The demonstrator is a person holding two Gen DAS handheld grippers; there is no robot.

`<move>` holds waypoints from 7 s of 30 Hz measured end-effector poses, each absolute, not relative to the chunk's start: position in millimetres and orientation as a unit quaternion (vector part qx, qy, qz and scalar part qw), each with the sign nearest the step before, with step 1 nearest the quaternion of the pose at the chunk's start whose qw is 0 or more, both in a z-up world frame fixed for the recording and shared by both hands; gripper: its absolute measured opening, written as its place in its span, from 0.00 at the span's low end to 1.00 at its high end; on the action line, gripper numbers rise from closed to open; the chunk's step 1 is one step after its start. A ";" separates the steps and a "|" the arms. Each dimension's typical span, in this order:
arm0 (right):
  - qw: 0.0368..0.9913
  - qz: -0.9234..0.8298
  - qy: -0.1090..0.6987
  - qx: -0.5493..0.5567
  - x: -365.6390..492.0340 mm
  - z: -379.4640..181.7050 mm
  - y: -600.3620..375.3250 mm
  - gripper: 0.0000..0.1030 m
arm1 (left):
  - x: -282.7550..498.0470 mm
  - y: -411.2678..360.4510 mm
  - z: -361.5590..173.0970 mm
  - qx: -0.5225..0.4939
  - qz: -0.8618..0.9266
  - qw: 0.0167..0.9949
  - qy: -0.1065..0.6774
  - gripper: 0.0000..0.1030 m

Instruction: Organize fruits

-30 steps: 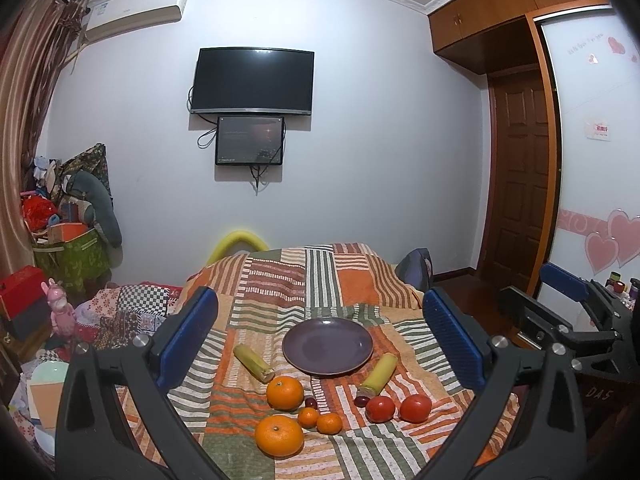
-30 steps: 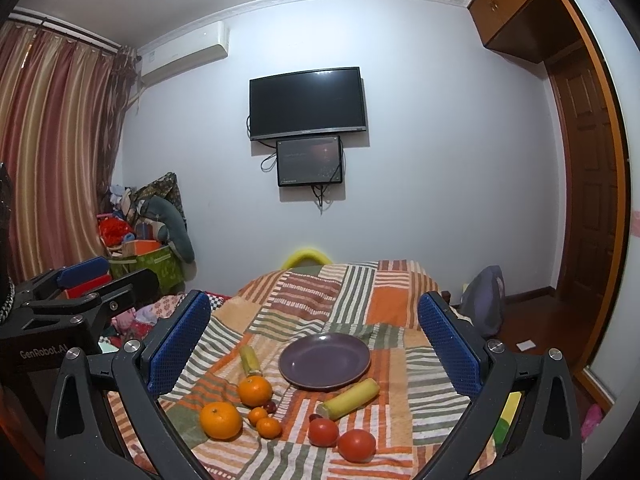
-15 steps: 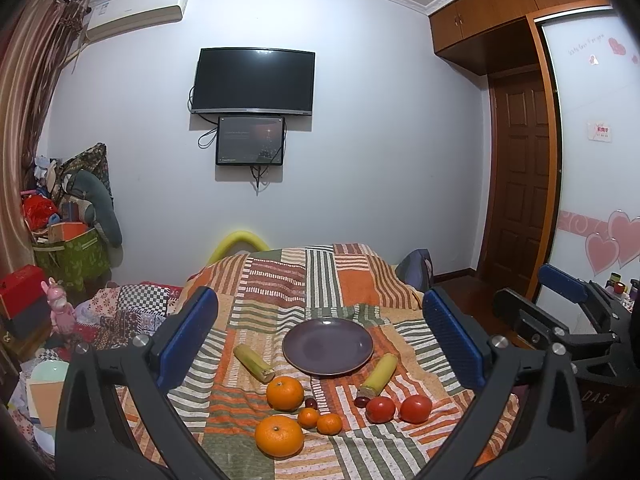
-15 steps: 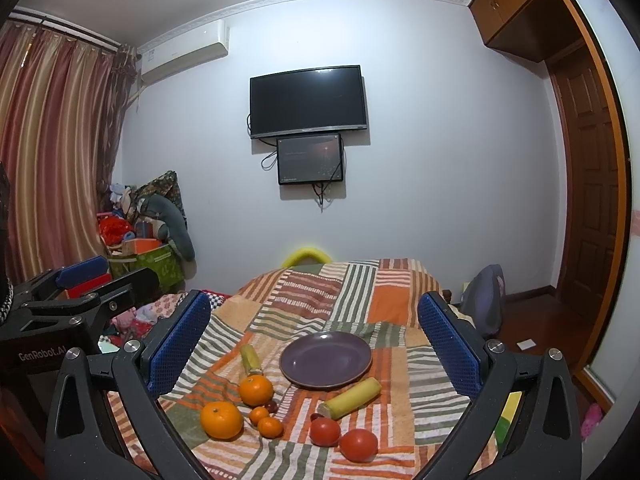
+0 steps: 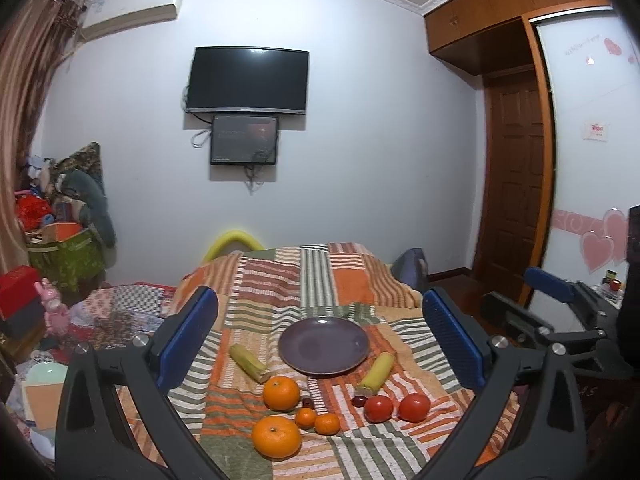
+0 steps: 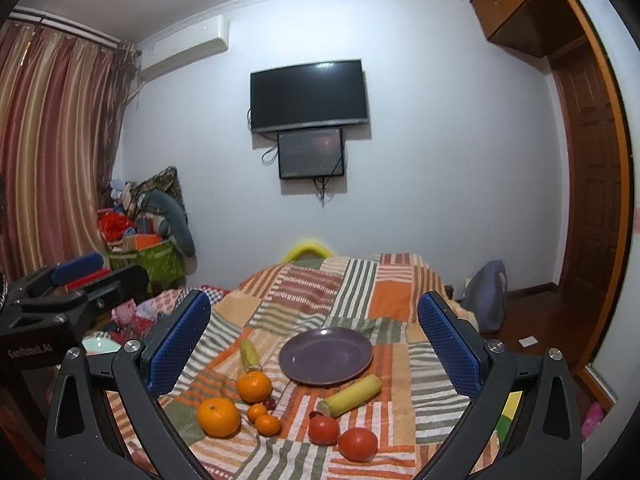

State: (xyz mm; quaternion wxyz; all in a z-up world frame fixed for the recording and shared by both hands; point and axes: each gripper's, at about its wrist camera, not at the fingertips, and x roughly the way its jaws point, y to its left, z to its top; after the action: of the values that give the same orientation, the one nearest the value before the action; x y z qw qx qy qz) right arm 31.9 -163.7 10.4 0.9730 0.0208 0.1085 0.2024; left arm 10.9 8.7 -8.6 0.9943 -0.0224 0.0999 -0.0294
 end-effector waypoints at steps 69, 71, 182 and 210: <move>0.859 0.245 0.449 -0.014 152.7 -141.8 -193.3 0.44 | 160.3 79.6 -208.5 -0.066 -0.074 0.874 0.476 0.67; 0.867 0.235 0.440 -0.017 156.0 -134.0 -194.1 0.44 | 162.8 81.5 -197.2 -0.070 -0.074 0.880 0.464 0.67; 0.843 0.246 0.467 -0.105 214.1 -167.8 -157.7 0.69 | 250.5 66.5 -232.7 -0.034 -0.043 0.863 0.502 0.70; 0.851 0.116 0.512 0.007 255.5 -187.6 -199.8 0.93 | 234.6 79.4 -208.9 -0.040 -0.040 0.884 0.464 0.62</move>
State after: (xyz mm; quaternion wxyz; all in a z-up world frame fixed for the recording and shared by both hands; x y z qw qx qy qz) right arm 255.5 -199.8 -187.6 0.8508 0.0072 0.5125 0.1157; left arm 234.6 79.4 -208.9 0.8842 -0.0403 0.4636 -0.0398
